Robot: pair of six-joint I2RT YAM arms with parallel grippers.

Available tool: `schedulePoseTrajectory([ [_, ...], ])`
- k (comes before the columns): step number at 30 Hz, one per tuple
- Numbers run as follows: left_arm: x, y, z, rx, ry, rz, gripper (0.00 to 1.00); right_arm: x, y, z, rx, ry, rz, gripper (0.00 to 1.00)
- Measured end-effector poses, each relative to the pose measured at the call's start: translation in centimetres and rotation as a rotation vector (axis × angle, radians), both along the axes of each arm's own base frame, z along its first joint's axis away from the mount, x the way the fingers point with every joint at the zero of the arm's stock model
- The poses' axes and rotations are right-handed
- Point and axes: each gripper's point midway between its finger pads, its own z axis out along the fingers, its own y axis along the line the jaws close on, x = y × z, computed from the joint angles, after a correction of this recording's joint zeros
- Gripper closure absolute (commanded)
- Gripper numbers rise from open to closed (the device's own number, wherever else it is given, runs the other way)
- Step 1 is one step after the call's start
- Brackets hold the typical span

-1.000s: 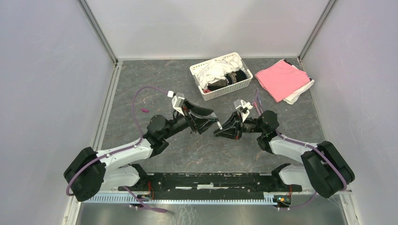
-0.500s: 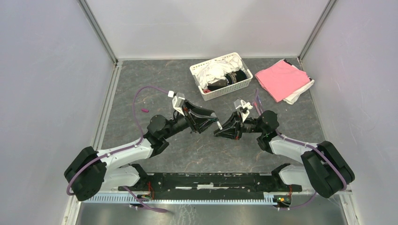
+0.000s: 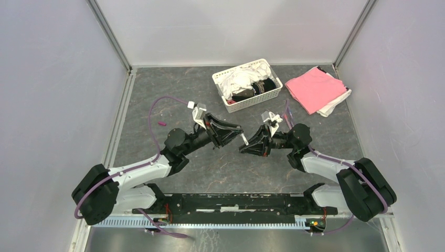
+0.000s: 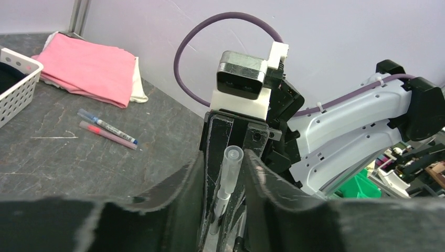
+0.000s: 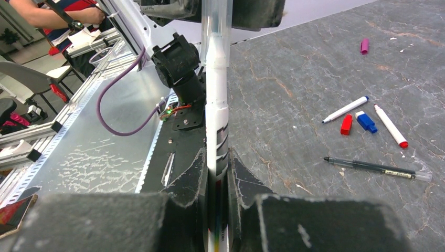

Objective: Insert the pens into the pen caps
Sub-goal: Move the pen cap to the pen.

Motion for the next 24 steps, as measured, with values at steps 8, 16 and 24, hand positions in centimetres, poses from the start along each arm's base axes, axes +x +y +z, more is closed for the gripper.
schedulePoseTrajectory([
  [8, 0.0, -0.2, 0.3, 0.005, 0.001, -0.008, 0.94, 0.0, 0.0, -0.2, -0.006, 0.01, -0.001, 1.0],
  [16, 0.8, -0.8, -0.2, 0.102, 0.003, 0.001, 0.98, 0.6, 0.0, -0.6, -0.036, 0.039, -0.01, 1.0],
  [24, 1.0, -1.0, -0.9, 0.155, -0.008, 0.01, 0.98, 0.8, -0.2, -0.8, -0.043, 0.118, -0.018, 1.0],
])
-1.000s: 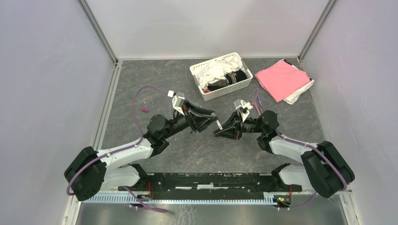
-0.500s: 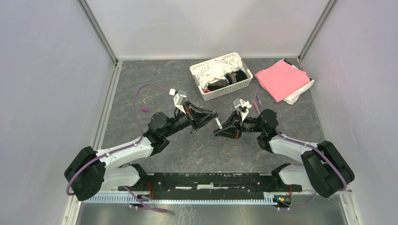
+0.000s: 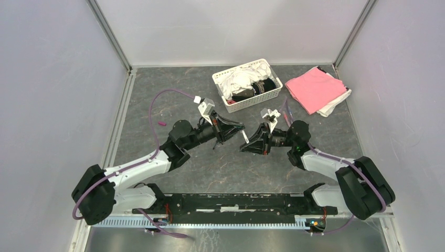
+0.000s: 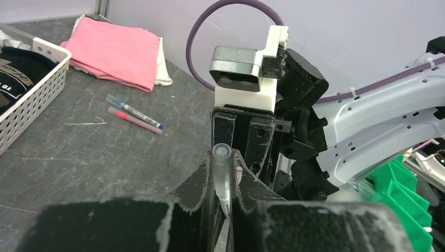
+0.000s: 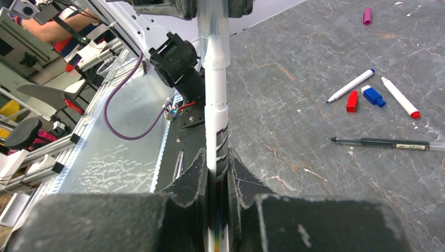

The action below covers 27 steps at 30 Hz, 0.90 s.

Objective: Insert the pens into the pen caps
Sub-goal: Move the pen cap to the pen.

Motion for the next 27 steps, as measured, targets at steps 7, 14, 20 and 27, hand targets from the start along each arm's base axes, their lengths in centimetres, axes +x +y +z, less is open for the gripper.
schedulePoseTrajectory([
  [7, -0.2, -0.1, 0.3, -0.029, -0.014, 0.008, 0.98, -0.2, -0.5, 0.5, 0.028, 0.039, -0.005, 1.0],
  [14, 0.8, -0.2, -0.8, -0.084, 0.057, 0.056, 0.98, 0.4, -0.6, -0.8, -0.01, 0.021, -0.035, 1.0],
  [20, 2.0, 1.6, -0.3, -0.043, 0.086, 0.199, 0.98, 0.8, -0.1, -1.4, -0.051, -0.033, -0.022, 1.0],
  [27, 3.8, 5.1, 4.3, -0.056, 0.01, 0.383, 0.98, 0.6, 0.2, -1.9, -0.084, -0.097, 0.03, 1.0],
])
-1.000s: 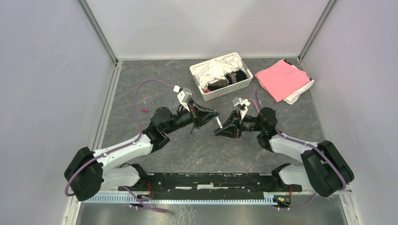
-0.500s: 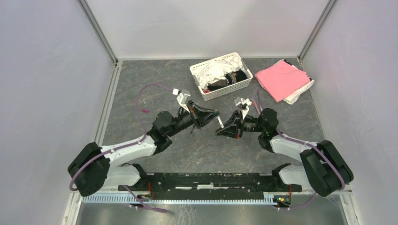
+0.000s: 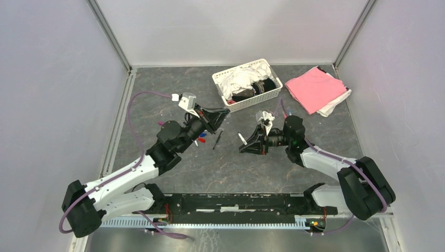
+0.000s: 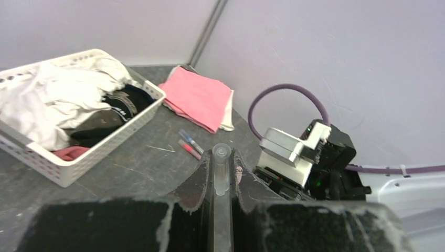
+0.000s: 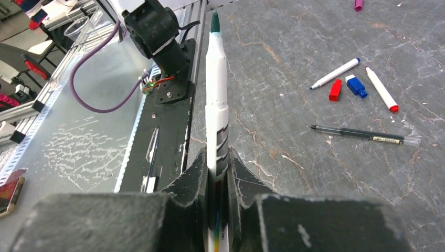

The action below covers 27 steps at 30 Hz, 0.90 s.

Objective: Insert the pens into the pen caps
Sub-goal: Move the pen cap to the pen, then place the pen cap at the center of the board.

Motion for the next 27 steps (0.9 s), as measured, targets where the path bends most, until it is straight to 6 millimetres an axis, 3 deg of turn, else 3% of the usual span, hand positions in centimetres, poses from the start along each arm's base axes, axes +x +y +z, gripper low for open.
schedulePoseTrajectory([
  [4, 0.5, 1.2, 0.2, 0.04, -0.004, 0.056, 0.98, -0.1, 0.0, -0.6, -0.029, -0.023, 0.027, 1.0],
  [13, 0.6, 3.0, -2.8, 0.156, 0.069, 0.121, 0.98, 2.3, -0.7, 0.3, -0.099, -0.162, 0.023, 1.0],
  [21, 0.6, 3.6, -7.9, 0.258, 0.154, 0.136, 0.98, 5.0, -4.0, -1.2, -0.159, -0.144, -0.088, 1.0],
  [27, 1.3, 2.2, -12.1, 0.35, 0.231, 0.109, 0.98, 7.0, -6.1, -1.5, -0.187, -0.141, -0.176, 1.0],
])
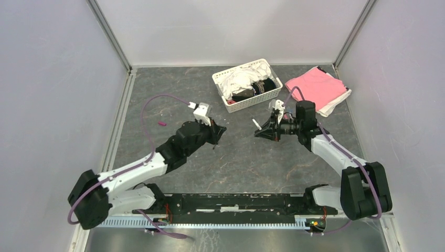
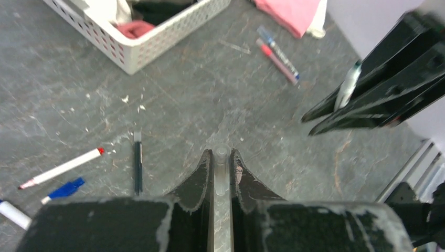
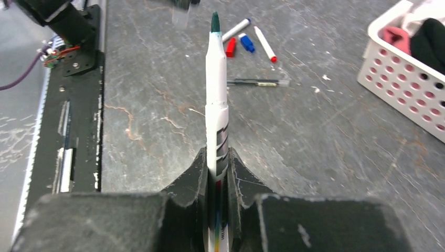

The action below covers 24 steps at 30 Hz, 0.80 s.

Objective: Insert the pens into the pen caps
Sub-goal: Place the pen cap at the center of the board.

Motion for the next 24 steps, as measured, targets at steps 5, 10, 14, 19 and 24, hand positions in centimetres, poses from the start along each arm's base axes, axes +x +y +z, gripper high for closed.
schedulePoseTrajectory([
  [5, 0.2, -1.7, -5.4, 0.081, 0.126, -0.045, 0.98, 1.9, -1.5, -0.6, -0.038, 0.001, -0.073, 1.0],
  [10, 0.5, -3.6, -9.7, 0.146, 0.243, -0.085, 0.98, 3.3, -3.0, -1.6, -0.074, 0.019, -0.138, 1.0],
  [14, 1.1, -4.9, -12.0, 0.191, 0.307, -0.1, 0.96, 3.9, -3.9, -2.4, -0.089, 0.04, -0.174, 1.0],
  [19, 2.0, -6.4, -14.0, 0.243, 0.372, -0.113, 0.95, 4.3, -4.5, -3.4, -0.101, 0.073, -0.191, 1.0],
  [24, 1.8, -6.3, -16.0, 0.294, 0.427, -0.114, 0.94, 4.1, -4.6, -4.3, -0.112, 0.115, -0.192, 1.0],
])
